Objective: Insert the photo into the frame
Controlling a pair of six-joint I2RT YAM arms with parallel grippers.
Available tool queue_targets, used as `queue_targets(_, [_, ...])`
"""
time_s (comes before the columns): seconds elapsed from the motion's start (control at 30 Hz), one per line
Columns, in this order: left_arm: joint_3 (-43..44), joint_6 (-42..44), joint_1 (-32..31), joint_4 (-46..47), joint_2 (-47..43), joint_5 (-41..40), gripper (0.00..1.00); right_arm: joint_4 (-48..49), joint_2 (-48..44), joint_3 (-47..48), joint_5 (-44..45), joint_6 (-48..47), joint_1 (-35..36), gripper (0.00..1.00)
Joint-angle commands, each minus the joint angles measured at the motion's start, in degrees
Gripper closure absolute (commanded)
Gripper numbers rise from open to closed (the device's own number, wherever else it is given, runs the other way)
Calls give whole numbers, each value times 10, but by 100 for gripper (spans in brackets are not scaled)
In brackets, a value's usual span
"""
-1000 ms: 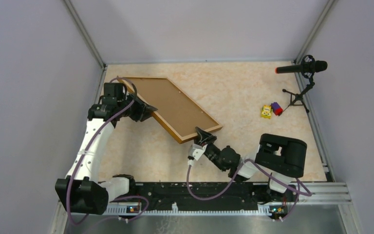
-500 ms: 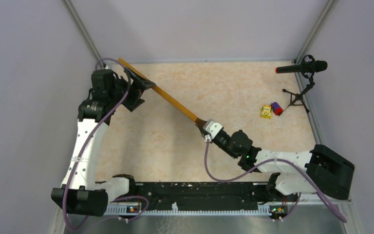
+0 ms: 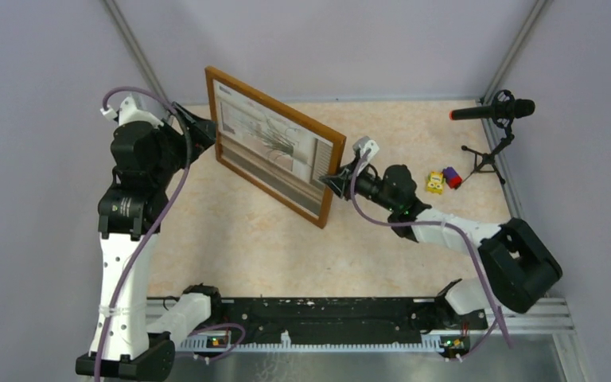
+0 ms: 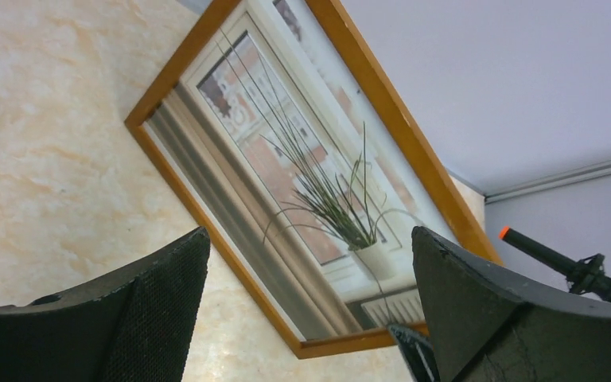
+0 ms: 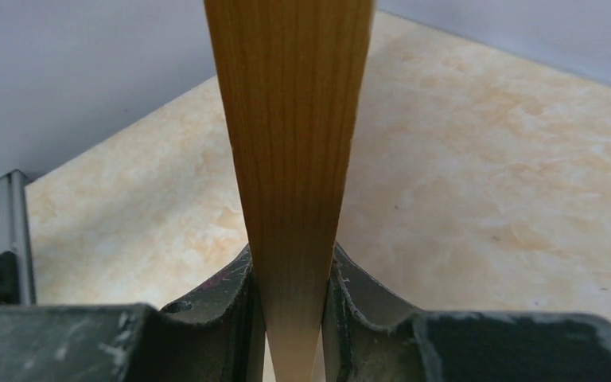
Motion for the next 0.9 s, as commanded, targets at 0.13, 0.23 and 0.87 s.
queue_targets(0.13, [-34, 48, -13, 33, -5, 0, 1, 6, 158, 185, -227, 164, -57, 100])
queue_targets(0.23, [-47, 47, -16, 39, -7, 7, 1, 18, 233, 236, -249, 215, -64, 100])
queue_targets(0.87, [-65, 61, -33, 51, 8, 21, 1, -635, 606, 804, -306, 146, -130, 100])
